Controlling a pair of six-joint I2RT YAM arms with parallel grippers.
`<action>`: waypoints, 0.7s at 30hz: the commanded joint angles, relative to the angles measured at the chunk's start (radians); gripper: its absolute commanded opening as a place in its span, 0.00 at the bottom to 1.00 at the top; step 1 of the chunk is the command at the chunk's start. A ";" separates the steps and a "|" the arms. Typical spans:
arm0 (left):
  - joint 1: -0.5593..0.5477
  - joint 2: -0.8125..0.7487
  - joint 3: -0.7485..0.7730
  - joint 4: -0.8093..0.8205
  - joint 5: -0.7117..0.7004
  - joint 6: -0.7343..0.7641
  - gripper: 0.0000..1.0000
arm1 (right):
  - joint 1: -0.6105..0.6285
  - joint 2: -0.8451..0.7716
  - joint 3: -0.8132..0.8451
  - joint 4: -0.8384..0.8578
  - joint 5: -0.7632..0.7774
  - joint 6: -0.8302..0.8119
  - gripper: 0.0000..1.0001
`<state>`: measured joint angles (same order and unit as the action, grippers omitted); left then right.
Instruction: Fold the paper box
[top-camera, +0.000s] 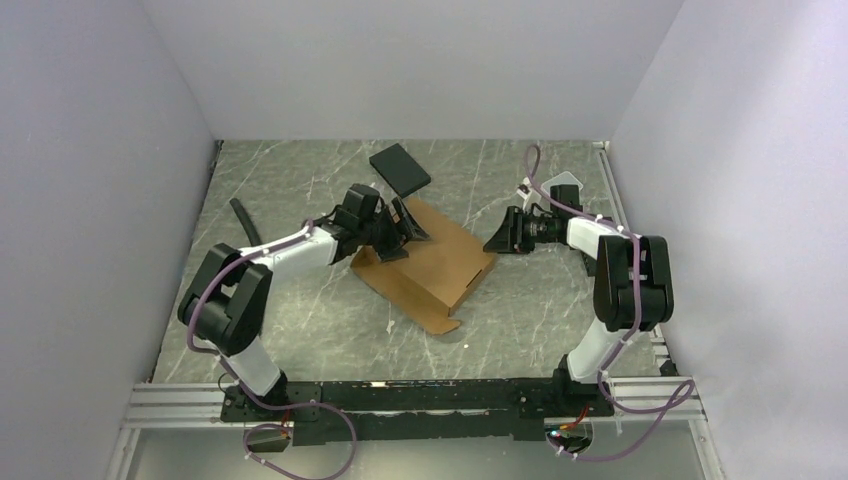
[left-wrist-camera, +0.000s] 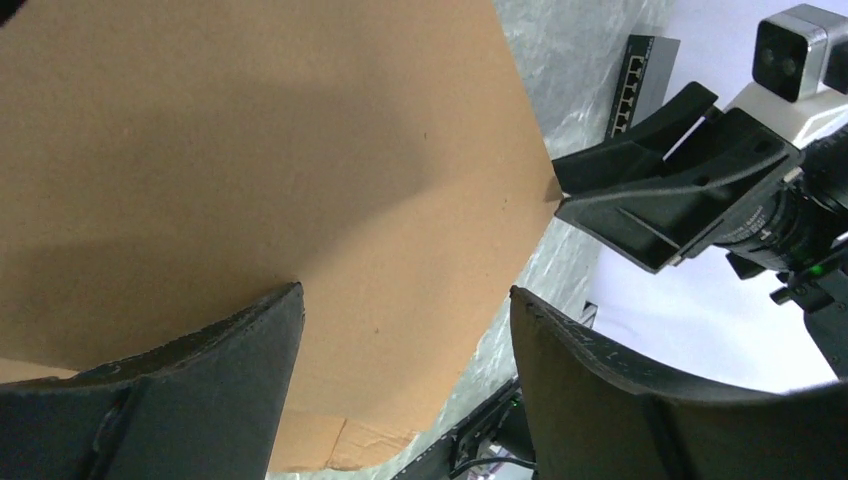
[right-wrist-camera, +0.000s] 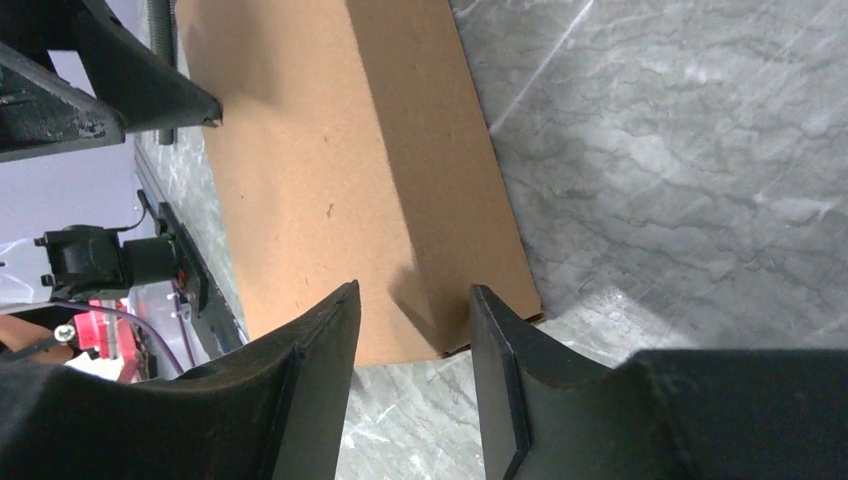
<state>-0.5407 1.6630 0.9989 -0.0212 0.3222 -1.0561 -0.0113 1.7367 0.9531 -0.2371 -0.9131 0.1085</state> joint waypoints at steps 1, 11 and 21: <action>0.011 -0.012 0.085 -0.116 -0.058 0.161 0.81 | 0.007 -0.069 0.001 -0.015 0.011 -0.047 0.49; -0.013 -0.414 -0.159 -0.044 0.115 0.459 0.81 | 0.003 -0.306 0.064 -0.147 0.103 -0.466 0.73; -0.644 -0.634 -0.627 0.541 -0.419 0.930 0.83 | 0.125 -0.348 0.107 -0.714 -0.235 -1.601 1.00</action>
<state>-1.0397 1.0531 0.5282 0.1558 0.1810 -0.4026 0.0517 1.3743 1.0519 -0.7609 -1.0657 -1.0645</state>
